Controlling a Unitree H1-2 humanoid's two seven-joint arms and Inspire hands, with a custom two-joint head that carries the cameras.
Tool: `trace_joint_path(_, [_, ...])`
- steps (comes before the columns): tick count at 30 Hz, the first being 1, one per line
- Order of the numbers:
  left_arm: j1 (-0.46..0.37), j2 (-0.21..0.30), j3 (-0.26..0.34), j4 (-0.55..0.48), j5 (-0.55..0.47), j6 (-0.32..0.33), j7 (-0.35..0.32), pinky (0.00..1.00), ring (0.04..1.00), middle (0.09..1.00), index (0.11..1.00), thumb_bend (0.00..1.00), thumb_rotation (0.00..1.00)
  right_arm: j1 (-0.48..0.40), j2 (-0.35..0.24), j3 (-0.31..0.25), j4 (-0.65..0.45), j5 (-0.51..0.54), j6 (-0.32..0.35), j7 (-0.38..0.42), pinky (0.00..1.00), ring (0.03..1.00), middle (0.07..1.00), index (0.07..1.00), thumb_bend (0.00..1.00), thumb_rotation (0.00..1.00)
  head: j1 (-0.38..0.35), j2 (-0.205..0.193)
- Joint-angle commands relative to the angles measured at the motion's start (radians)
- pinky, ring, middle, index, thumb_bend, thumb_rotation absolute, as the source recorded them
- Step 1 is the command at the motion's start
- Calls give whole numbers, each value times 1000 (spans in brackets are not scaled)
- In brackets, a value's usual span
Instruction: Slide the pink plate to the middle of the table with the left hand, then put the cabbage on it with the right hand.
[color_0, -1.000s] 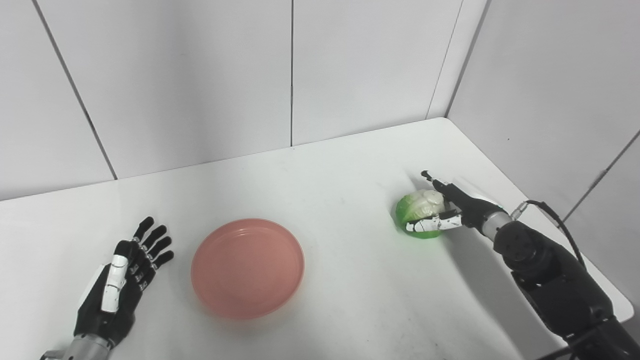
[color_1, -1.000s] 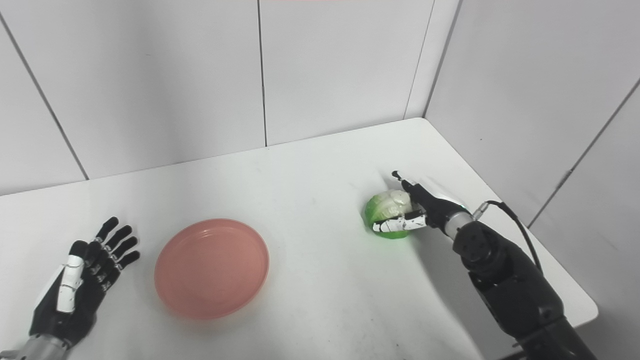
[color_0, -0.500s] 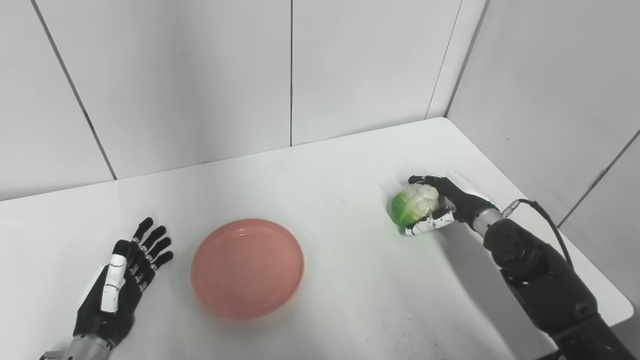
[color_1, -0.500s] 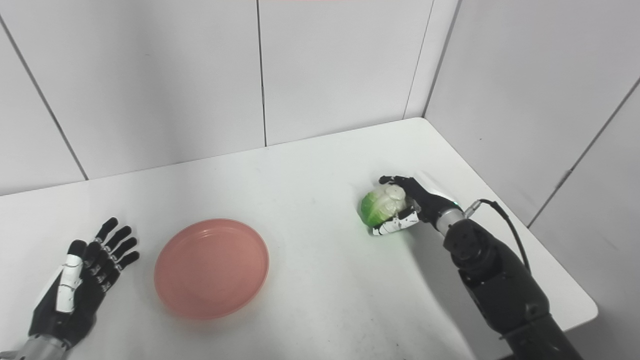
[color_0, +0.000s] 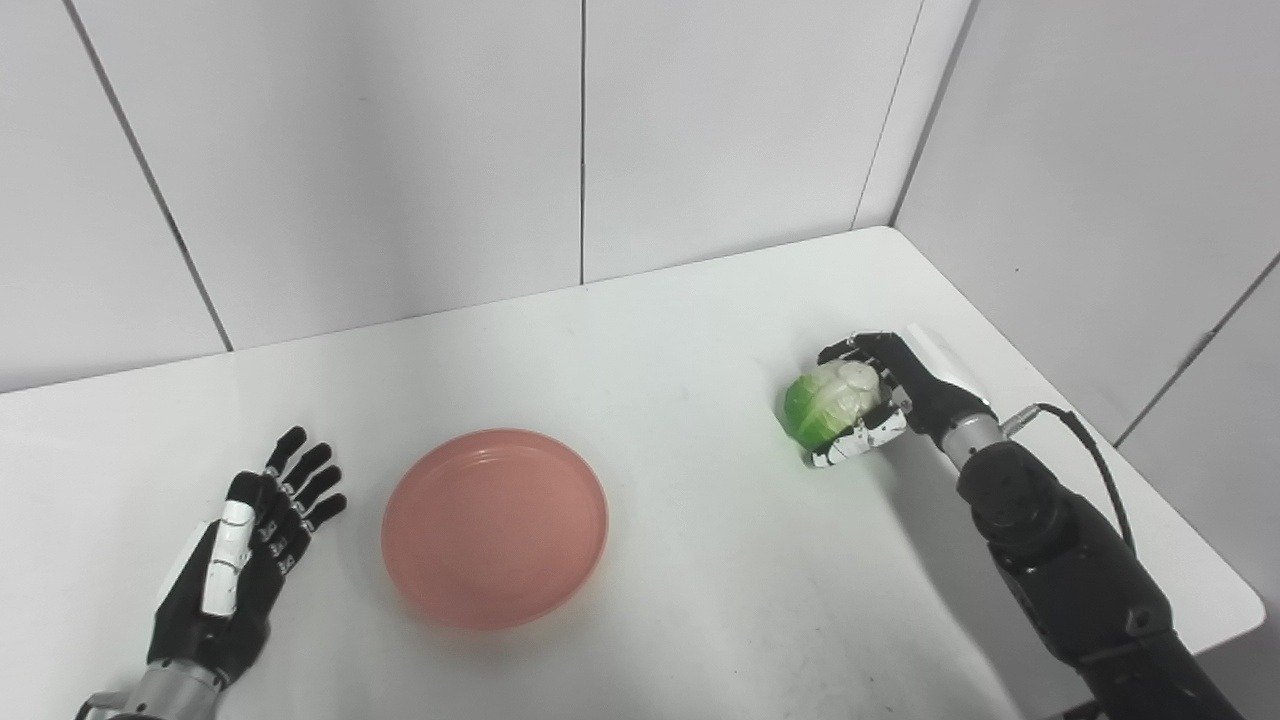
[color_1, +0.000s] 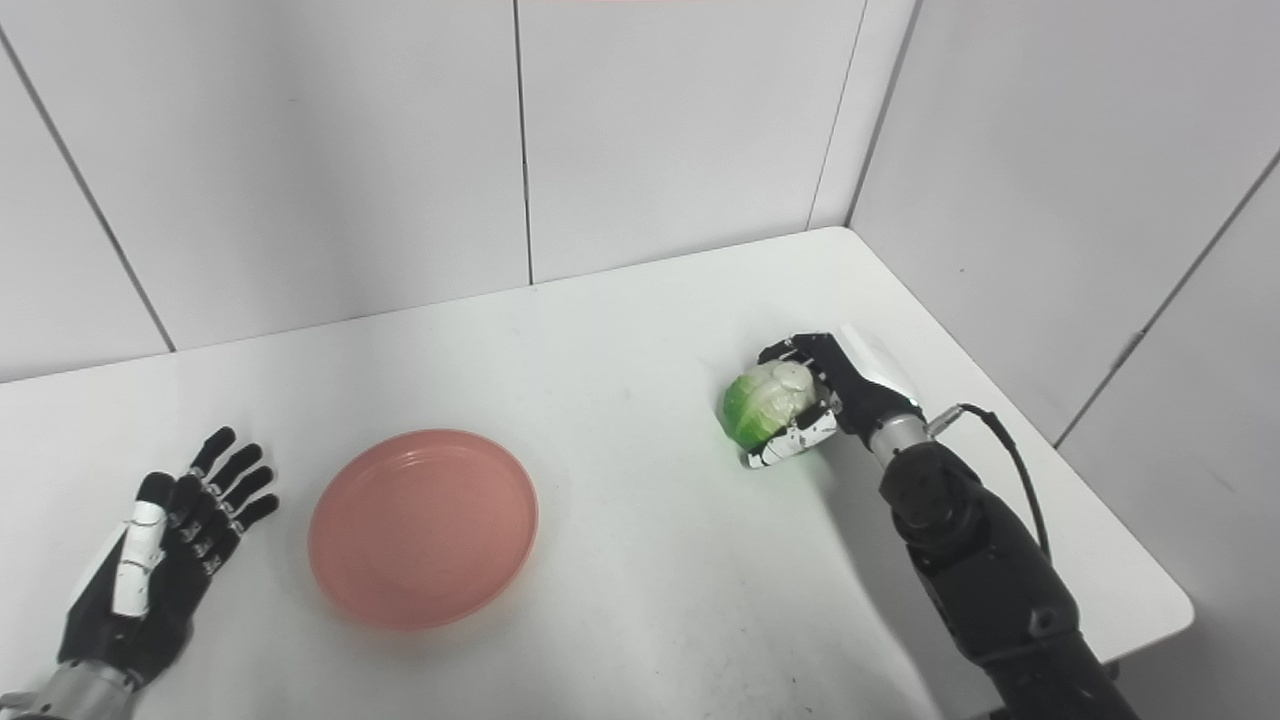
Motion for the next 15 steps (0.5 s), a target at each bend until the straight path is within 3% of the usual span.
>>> trace_joint_path(1, [34,14,-8,25,9,65,3,933,949,961,965,812,947,-19,-16,-8,-17,-4,-36,-19,447,462,473,493,530,0,0,-1])
trace_joint_path(15, [38,2,-17,10,14,67,11,928,947,956,966,793,959,-30,-23,-41,-112,57,-24,12,435,468,482,489,530,0,25,0])
